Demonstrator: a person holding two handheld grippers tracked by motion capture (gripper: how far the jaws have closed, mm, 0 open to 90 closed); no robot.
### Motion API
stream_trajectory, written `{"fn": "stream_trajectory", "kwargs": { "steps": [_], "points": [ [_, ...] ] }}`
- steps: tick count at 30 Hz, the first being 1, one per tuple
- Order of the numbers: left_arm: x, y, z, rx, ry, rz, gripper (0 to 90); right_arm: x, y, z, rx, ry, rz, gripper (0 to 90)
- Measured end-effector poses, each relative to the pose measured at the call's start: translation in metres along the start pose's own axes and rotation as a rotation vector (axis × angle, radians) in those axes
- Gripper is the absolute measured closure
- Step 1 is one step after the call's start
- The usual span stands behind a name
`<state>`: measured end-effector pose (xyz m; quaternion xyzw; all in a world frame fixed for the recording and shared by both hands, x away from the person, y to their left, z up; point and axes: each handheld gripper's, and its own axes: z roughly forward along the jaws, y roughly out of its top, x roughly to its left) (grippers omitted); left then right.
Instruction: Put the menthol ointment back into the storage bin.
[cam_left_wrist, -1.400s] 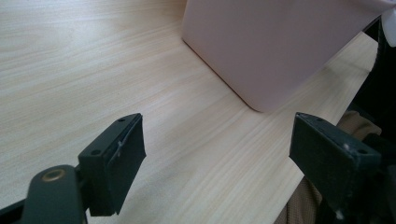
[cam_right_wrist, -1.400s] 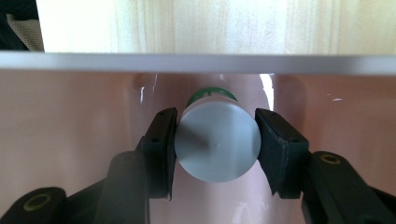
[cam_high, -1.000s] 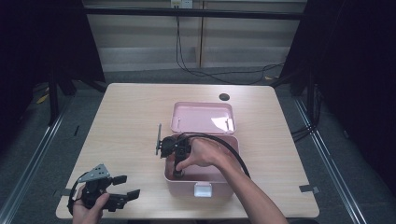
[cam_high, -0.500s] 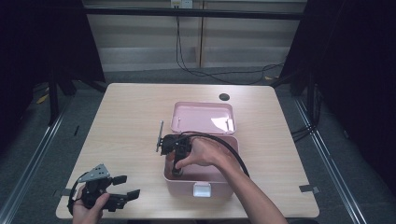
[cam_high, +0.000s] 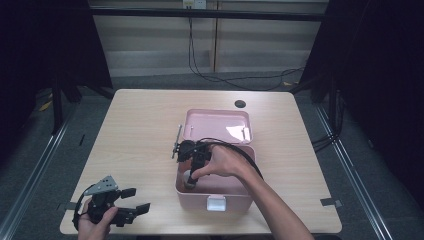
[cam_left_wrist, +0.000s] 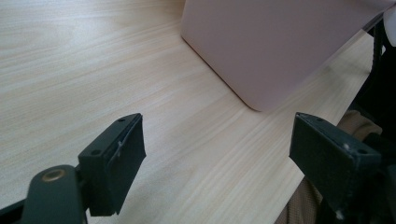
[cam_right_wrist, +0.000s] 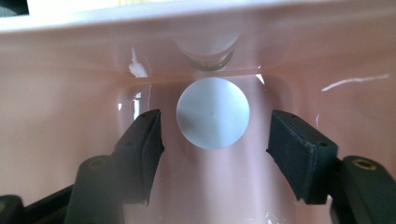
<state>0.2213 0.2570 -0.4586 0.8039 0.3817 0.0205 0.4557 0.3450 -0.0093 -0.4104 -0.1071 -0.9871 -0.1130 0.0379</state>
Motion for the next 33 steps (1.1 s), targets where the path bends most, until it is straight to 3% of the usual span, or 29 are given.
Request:
{"fn": "stream_trajectory", "kwargs": {
  "steps": [5,18,20,32,33],
  "points": [
    [0.000,0.000,0.000,-0.003,-0.004,-0.005,18.0,-0.001,-0.007,-0.007,-0.015,0.011,0.019,31.2],
    [0.001,0.000,0.000,0.001,0.000,-0.013,18.0,0.001,-0.030,-0.032,-0.108,-0.028,0.068,29.5],
    [0.001,0.000,0.000,0.000,0.003,-0.015,18.0,0.000,-0.035,-0.036,-0.124,-0.033,0.062,29.5],
    [0.001,-0.001,0.001,0.007,0.003,-0.019,18.0,0.003,-0.071,-0.051,-0.210,-0.055,0.129,27.8],
    [0.001,-0.001,0.001,0.008,0.004,-0.017,18.0,0.003,-0.077,-0.054,-0.237,-0.058,0.141,27.8]
  ]
}}
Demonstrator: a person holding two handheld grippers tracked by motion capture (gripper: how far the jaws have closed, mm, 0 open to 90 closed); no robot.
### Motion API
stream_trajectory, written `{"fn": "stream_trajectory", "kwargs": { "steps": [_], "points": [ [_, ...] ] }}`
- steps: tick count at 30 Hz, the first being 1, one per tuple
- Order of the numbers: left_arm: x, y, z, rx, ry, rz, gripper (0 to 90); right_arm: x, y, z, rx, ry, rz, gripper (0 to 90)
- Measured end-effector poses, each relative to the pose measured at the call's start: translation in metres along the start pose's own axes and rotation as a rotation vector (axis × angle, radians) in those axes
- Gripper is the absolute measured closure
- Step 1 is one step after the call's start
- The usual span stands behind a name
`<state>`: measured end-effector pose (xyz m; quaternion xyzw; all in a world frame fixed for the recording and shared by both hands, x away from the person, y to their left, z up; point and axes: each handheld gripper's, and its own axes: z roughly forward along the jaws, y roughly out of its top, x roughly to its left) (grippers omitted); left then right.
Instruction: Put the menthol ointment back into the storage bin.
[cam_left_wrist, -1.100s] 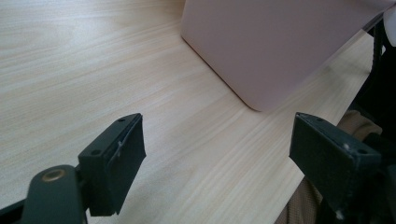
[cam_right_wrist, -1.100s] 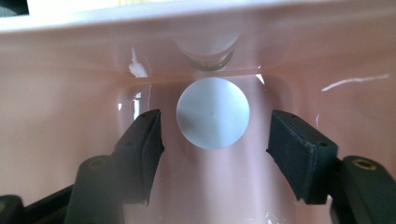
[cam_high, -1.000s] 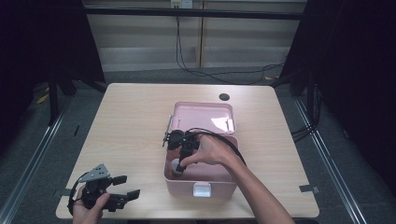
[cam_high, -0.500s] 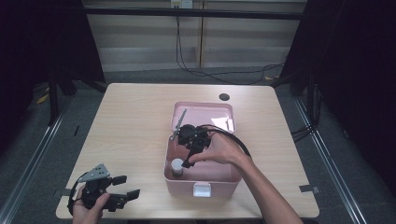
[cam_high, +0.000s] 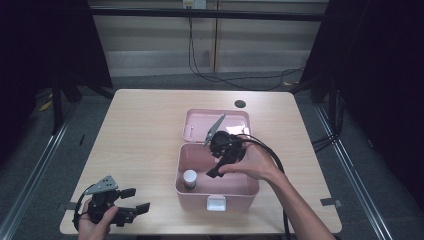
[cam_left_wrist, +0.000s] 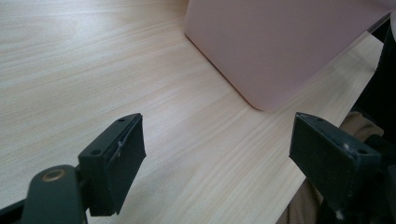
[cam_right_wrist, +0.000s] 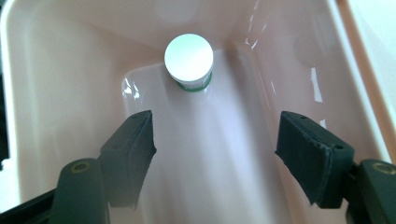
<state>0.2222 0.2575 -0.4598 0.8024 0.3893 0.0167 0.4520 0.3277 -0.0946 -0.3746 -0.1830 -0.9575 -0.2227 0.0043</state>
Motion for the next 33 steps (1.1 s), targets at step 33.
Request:
{"fn": "stream_trajectory", "kwargs": {
  "steps": [33],
  "points": [
    [-0.001,0.000,0.001,0.005,0.019,-0.001,18.5,0.009,-0.113,-0.066,-0.466,-0.227,0.234,31.7]
  ]
}}
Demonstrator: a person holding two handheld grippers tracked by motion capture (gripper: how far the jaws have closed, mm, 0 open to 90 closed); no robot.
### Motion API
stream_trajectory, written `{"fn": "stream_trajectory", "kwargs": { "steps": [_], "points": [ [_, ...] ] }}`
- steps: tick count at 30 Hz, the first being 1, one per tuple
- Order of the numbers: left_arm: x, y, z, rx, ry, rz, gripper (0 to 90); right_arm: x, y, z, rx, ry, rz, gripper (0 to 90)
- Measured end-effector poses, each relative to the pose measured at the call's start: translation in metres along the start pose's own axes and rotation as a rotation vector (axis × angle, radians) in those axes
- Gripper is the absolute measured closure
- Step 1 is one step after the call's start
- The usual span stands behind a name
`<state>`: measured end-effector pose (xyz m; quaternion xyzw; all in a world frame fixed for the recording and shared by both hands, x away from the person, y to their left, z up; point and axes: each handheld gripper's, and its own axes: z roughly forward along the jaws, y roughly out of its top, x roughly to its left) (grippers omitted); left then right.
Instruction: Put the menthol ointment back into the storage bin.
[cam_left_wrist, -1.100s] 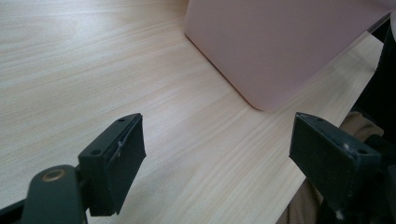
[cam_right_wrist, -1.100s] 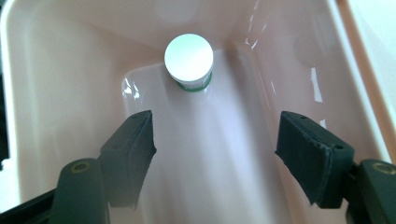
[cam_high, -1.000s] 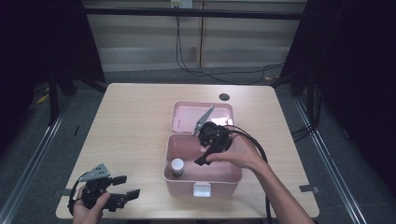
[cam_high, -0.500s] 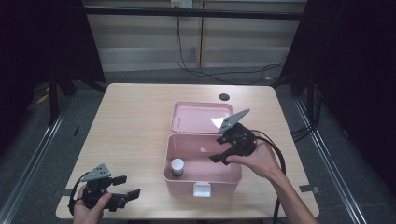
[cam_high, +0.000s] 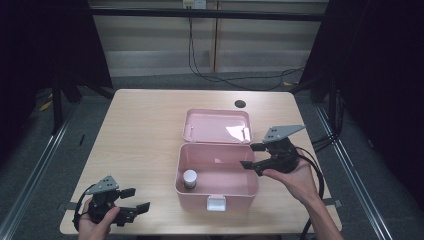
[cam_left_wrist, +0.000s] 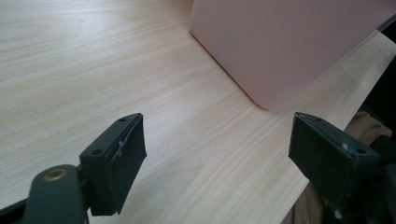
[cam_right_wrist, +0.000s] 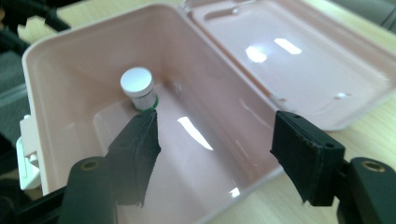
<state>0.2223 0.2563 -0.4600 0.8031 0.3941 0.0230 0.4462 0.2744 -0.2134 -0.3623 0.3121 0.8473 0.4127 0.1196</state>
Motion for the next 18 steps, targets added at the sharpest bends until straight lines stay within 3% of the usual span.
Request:
{"fn": "stream_trajectory", "kwargs": {
  "steps": [7,16,18],
  "points": [
    [0.000,0.000,0.001,0.002,0.007,-0.003,18.5,-0.010,-0.025,-0.024,-0.060,-0.087,0.073,29.5],
    [0.001,0.000,0.000,-0.002,0.015,-0.008,18.5,-0.010,-0.060,-0.034,-0.093,-0.154,0.141,29.2],
    [0.002,0.000,0.000,0.000,0.013,-0.011,18.5,-0.013,-0.075,-0.038,-0.101,-0.179,0.184,29.2]
  ]
}}
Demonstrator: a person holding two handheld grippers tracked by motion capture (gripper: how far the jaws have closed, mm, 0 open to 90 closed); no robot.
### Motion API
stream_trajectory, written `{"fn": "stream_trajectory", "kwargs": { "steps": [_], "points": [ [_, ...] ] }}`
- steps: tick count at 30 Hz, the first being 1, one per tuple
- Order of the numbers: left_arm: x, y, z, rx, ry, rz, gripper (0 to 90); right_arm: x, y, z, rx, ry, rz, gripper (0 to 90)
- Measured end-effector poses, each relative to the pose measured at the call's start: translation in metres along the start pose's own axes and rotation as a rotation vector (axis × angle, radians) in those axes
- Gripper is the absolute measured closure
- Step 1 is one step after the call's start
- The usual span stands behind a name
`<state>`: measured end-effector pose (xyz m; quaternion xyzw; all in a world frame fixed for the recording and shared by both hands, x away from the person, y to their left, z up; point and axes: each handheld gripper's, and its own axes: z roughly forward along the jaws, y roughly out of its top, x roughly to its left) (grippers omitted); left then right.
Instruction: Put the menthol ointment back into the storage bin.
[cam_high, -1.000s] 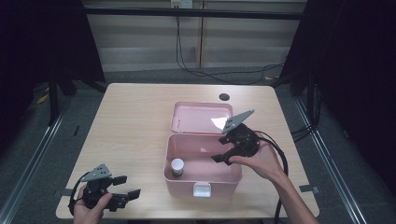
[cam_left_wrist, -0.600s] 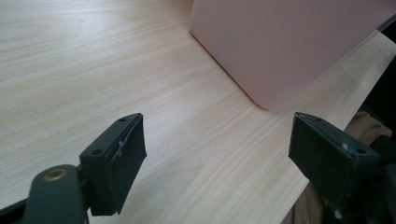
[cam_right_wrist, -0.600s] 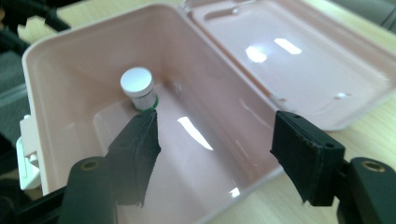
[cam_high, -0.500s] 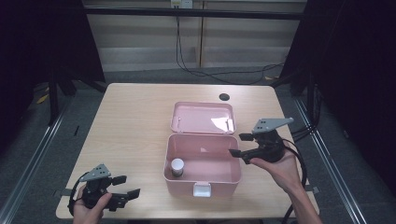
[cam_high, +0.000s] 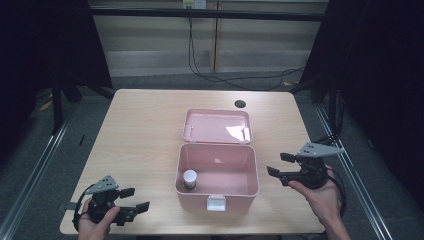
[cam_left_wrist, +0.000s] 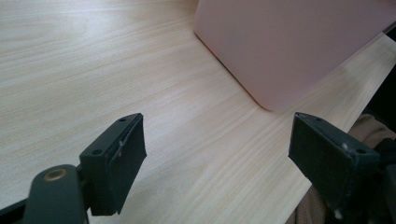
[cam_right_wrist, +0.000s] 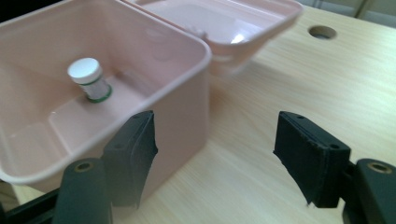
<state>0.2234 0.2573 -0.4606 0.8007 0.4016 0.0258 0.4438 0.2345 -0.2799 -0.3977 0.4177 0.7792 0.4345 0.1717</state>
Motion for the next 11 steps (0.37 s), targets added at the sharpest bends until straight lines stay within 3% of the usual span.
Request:
{"fn": "stream_trajectory", "kwargs": {
  "steps": [1,2,5,11],
  "points": [
    [0.000,0.000,0.000,0.000,0.000,0.000,18.5,0.000,0.000,0.000,0.000,0.000,0.000,29.2],
    [0.000,0.000,0.000,0.001,0.001,0.000,18.5,-0.007,-0.013,-0.001,0.004,-0.011,0.039,29.2],
    [0.001,0.000,0.001,-0.002,0.000,-0.002,18.6,-0.014,-0.027,-0.001,-0.001,-0.045,0.074,29.0],
    [0.000,0.000,0.000,0.001,0.001,-0.005,18.5,-0.023,-0.046,0.003,0.024,-0.117,0.092,28.8]
  ]
}}
